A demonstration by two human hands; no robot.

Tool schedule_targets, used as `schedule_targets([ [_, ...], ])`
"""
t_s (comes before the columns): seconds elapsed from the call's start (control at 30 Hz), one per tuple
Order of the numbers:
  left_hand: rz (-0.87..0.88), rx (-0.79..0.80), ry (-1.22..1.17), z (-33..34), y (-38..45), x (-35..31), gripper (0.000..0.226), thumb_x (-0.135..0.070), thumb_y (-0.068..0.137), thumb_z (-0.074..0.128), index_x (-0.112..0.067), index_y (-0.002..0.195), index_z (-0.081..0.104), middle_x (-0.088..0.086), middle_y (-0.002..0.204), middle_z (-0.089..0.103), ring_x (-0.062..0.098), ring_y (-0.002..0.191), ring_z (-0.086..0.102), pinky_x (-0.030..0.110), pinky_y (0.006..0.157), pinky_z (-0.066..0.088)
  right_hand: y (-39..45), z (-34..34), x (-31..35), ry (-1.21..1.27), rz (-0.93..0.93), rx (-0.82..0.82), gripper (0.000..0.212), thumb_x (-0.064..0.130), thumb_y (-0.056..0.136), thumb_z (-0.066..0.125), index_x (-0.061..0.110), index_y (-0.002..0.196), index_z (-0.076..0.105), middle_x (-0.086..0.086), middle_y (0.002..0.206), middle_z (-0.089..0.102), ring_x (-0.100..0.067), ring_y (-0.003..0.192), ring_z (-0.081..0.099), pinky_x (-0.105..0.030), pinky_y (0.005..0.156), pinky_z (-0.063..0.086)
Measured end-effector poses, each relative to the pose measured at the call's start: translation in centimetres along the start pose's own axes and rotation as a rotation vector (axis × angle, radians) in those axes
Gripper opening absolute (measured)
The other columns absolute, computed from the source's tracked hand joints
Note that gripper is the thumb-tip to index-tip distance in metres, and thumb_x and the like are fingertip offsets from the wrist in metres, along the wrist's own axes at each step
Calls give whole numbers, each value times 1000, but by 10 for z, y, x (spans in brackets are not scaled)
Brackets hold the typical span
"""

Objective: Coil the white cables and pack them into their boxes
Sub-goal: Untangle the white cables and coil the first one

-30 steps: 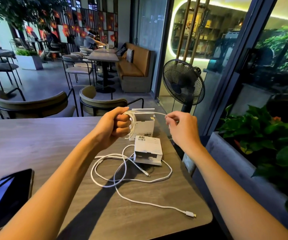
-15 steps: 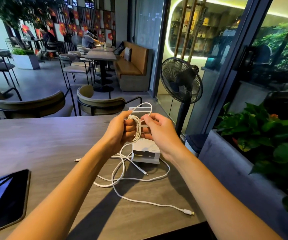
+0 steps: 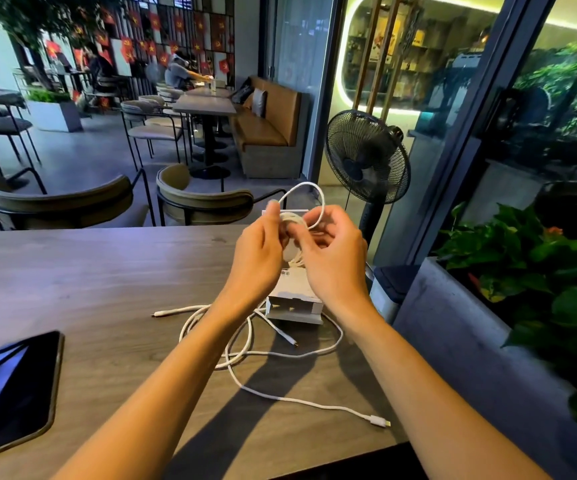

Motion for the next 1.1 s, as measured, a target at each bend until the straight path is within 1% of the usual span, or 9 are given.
schedule_targets([
  [0.07,96,16,180,1,0,0,49,-35,112,28,-5,93,62,12,77,62,15,69,58,34,69,47,4,-2,-3,-4,20,16,23,21,95,74,20,112,59,2,99,76,-8,86,75,-23,73,62],
  [0.23,123,-65,157,-3,-4,6,36,-21,111,37,-6,97,66,-8,74,64,-5,66,63,7,61,44,-5,14,-7,-17,68,150,24,16,103,60,21,125,50,-1,109,70,-7,92,69,-12,72,55],
  [0.43,310,-124,395,-9,-4,9,34,-37,108,32,-23,89,57,-16,76,51,4,71,55,14,63,40,-14,25,0,-24,58,172,29,14,107,50,24,131,37,-2,112,64,-9,93,66,-16,68,56],
  [0.53,300,-26,344,-8,-3,18,41,-38,111,28,-19,88,56,-8,70,58,12,64,60,33,58,50,-17,29,-9,132,266,227,23,15,108,48,22,128,38,-4,107,63,-11,87,64,-17,64,50],
  [0.6,302,11,312,-10,-5,17,42,-35,112,28,-16,86,55,-4,66,58,17,59,59,40,56,49,-18,32,-15,244,383,298,24,16,106,51,19,128,42,-6,96,61,-16,86,60,-24,71,48],
  [0.8,297,-127,399,-28,-2,16,51,-54,107,18,-17,92,49,-11,61,49,8,53,57,19,46,41,-15,28,-24,31,398,431,26,21,100,65,22,123,54,1,111,73,-14,98,71,-22,77,52],
  [0.93,443,-146,713,-20,-8,9,57,-53,106,14,-9,95,49,-13,60,41,-1,38,31,9,45,19,-22,32,-43,62,594,518,40,9,95,70,17,132,57,-10,111,73,-23,94,72,-32,80,62],
  [1.0,483,-181,798,-21,-6,10,46,-44,108,22,-9,95,48,-9,59,42,3,39,32,11,44,18,-28,36,-47,130,686,575,40,5,93,72,14,130,58,-16,111,72,-25,92,70,-32,77,60],
  [1.1,352,-278,758,-39,4,19,38,-37,110,29,-10,94,50,-11,57,40,11,42,40,22,43,26,-36,33,-46,41,672,712,40,6,92,72,15,129,60,-17,115,72,-20,90,70,-27,75,58],
])
Point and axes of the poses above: each hand's wrist, its own y-axis towards the middle knuckle, its own z-axis out of the palm, x = y × z, the point moved 7 cm from there along y, towards the middle knuckle
